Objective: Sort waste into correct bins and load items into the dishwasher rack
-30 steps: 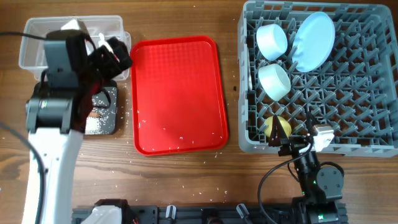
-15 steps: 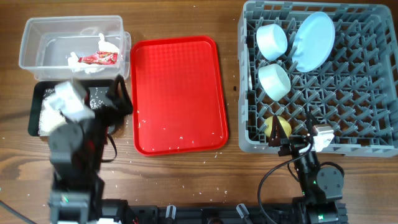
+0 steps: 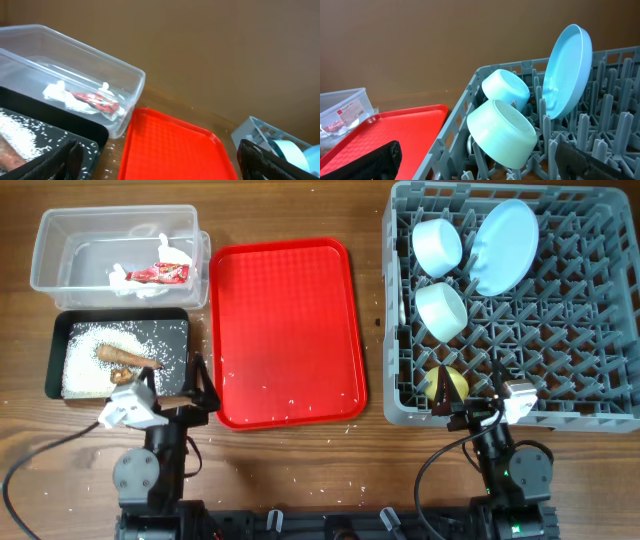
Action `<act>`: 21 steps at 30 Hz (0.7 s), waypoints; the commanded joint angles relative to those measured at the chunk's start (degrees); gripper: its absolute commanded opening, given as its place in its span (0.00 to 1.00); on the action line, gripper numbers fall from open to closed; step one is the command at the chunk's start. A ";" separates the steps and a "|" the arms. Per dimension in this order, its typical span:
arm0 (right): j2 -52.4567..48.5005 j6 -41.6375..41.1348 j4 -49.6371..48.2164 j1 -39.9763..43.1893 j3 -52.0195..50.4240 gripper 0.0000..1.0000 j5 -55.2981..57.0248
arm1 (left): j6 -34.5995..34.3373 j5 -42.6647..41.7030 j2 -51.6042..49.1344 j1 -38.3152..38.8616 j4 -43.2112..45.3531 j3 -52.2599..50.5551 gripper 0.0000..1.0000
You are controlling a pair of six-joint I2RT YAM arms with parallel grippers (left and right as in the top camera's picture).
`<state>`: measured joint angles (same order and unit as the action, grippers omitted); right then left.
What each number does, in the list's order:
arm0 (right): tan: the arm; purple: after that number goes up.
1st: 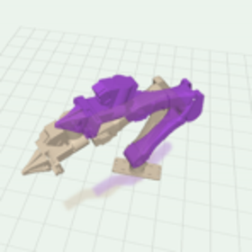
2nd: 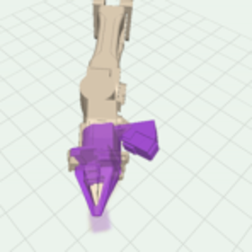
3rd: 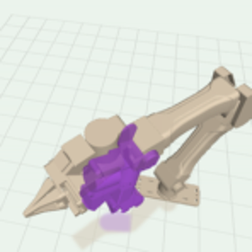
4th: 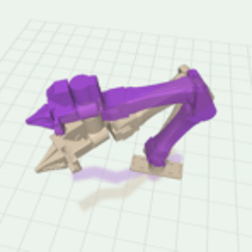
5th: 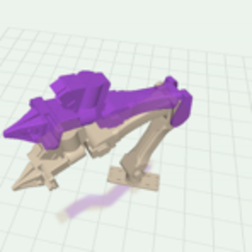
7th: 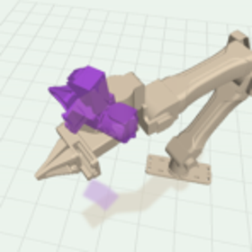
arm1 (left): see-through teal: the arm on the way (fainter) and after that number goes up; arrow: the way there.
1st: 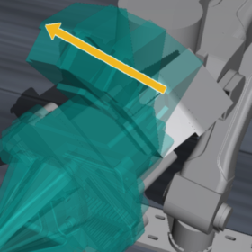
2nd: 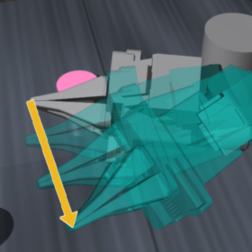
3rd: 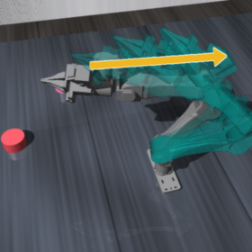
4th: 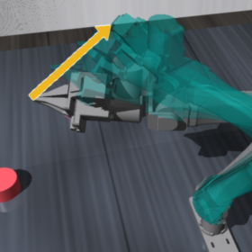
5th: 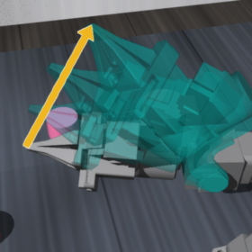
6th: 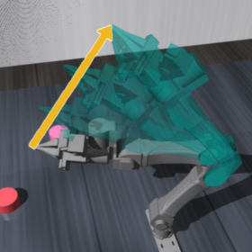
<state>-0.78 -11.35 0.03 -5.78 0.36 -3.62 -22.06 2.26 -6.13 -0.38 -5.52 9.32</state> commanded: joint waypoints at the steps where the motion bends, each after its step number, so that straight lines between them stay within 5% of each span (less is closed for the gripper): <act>1: 0.50 -0.81 -0.20 0.22 -0.07 1.00 -0.68 | 1.11 0.76 5.01 -1.25 0.42 -3.30 1.00; 21: 0.50 -0.81 -0.20 0.22 -0.07 1.00 -0.68 | 3.67 0.68 5.99 -1.29 1.60 -8.98 1.00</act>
<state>-0.78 -11.35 0.01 -5.78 0.36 -3.60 -20.32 2.26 -0.84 -1.26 -4.23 0.80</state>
